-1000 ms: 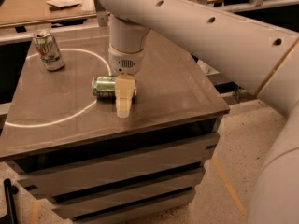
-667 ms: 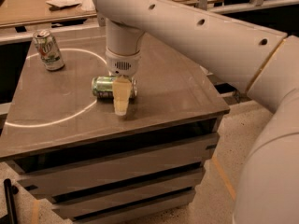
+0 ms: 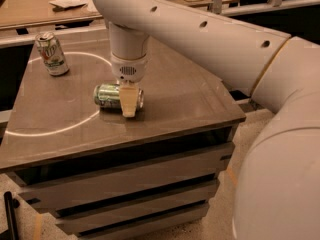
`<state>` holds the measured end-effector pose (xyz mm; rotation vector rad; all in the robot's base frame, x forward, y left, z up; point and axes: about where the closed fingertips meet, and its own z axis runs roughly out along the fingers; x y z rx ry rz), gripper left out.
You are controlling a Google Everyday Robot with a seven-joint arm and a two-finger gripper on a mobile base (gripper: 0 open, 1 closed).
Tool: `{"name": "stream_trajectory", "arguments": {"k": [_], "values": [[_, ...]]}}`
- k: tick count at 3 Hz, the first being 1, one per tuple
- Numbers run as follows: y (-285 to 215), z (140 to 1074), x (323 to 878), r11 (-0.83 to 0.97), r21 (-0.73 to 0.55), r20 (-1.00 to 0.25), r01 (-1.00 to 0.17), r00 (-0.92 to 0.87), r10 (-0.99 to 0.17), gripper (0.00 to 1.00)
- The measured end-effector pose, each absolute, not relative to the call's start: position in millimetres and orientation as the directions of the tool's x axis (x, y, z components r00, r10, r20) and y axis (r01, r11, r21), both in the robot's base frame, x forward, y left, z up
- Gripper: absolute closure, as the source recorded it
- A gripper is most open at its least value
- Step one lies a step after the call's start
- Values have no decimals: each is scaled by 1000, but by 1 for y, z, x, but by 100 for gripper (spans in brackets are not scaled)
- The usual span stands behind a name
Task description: Move green can near 7up can
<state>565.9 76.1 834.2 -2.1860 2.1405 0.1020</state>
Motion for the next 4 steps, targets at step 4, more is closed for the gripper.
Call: {"name": "stream_trajectory", "arguments": {"k": [4], "values": [[90, 871, 589, -38, -41, -96, -998, 42, -994, 100]]}}
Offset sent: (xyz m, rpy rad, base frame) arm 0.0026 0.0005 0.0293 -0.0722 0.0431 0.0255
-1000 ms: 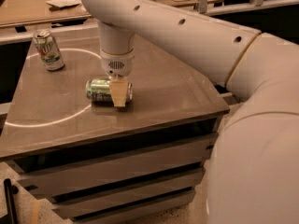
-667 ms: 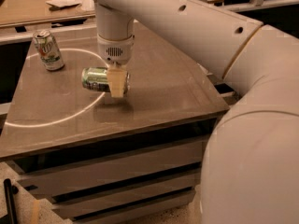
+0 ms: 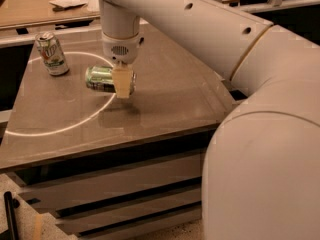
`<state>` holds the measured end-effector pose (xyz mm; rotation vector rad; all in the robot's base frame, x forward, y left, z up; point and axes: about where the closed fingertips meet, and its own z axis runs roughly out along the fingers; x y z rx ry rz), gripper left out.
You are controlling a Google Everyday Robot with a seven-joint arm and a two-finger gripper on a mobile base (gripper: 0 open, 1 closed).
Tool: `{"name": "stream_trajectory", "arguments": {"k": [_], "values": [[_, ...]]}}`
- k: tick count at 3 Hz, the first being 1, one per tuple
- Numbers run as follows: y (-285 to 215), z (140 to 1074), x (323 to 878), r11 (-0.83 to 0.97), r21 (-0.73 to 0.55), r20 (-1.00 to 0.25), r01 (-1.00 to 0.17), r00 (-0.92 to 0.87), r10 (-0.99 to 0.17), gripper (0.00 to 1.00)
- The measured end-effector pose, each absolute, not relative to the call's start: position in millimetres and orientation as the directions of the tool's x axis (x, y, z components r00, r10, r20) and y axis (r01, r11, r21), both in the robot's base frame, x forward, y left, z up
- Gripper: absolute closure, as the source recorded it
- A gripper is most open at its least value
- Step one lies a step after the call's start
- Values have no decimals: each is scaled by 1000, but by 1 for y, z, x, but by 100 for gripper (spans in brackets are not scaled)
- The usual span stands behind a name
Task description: Move green can near 7up can
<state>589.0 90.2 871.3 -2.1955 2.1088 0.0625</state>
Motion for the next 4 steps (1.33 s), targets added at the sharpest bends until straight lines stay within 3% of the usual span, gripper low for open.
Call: {"name": "stream_trajectory", "arguments": {"k": [4], "values": [[125, 868, 696, 128, -164, -189, -978, -96, -977, 100]]}}
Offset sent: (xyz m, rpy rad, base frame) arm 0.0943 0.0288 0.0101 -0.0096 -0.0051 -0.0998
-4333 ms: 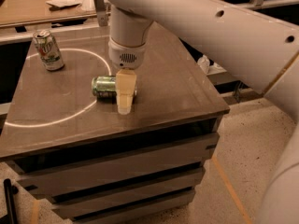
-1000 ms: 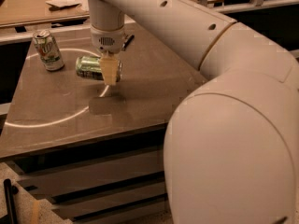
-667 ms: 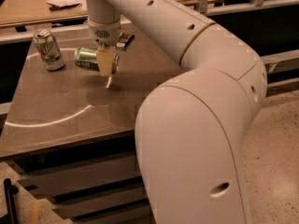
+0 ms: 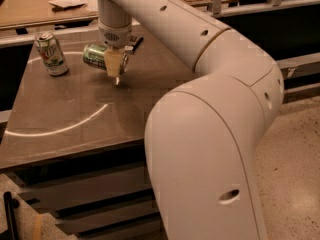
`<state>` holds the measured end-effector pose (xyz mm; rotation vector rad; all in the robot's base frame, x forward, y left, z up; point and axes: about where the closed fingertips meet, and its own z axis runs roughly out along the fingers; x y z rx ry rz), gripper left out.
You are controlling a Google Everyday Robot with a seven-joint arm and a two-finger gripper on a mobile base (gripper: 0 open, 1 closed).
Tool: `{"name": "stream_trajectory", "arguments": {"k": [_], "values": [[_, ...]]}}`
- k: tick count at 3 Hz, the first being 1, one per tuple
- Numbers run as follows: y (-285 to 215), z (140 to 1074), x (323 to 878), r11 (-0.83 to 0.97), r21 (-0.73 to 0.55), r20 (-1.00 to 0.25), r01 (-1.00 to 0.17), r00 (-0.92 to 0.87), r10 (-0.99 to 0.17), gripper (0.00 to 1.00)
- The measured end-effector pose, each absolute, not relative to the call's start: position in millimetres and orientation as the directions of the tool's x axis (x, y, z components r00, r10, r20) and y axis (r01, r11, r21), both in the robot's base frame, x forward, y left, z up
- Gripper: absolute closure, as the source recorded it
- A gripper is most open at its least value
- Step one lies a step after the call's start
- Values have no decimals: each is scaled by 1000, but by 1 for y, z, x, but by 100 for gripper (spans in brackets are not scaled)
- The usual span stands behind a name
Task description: Move green can near 7up can
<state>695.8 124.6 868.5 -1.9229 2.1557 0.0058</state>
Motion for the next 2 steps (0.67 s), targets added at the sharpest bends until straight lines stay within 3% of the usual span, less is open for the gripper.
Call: {"name": "stream_trajectory", "arguments": {"k": [2], "values": [[144, 861, 706, 134, -202, -220, -970, -88, -972, 100]]}}
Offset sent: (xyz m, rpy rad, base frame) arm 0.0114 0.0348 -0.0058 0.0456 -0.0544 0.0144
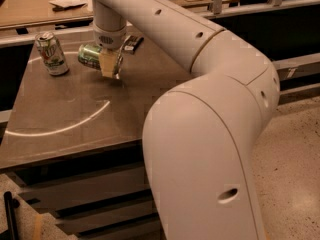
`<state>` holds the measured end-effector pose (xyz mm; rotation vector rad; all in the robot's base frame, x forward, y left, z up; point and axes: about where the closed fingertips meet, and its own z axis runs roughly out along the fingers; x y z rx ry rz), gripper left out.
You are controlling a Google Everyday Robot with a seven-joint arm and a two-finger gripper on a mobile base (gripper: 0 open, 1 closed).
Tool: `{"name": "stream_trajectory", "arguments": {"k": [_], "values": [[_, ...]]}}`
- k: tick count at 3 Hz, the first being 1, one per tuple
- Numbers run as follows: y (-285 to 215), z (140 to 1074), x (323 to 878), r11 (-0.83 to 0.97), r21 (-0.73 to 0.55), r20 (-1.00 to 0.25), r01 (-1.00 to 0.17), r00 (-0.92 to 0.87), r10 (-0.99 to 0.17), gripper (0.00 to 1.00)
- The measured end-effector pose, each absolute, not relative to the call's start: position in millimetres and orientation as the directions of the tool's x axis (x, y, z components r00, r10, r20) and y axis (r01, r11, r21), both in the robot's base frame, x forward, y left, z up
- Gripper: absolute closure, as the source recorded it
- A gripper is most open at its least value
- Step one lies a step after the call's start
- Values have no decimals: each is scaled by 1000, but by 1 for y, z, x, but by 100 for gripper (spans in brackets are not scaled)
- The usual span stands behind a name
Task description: Move green can near 7up can
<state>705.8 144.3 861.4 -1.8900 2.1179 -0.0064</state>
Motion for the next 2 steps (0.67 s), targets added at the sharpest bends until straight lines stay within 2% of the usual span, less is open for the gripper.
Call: {"name": "stream_trajectory", "arguments": {"k": [2], "values": [[165, 856, 709, 101, -195, -226, -976, -56, -973, 100]]}}
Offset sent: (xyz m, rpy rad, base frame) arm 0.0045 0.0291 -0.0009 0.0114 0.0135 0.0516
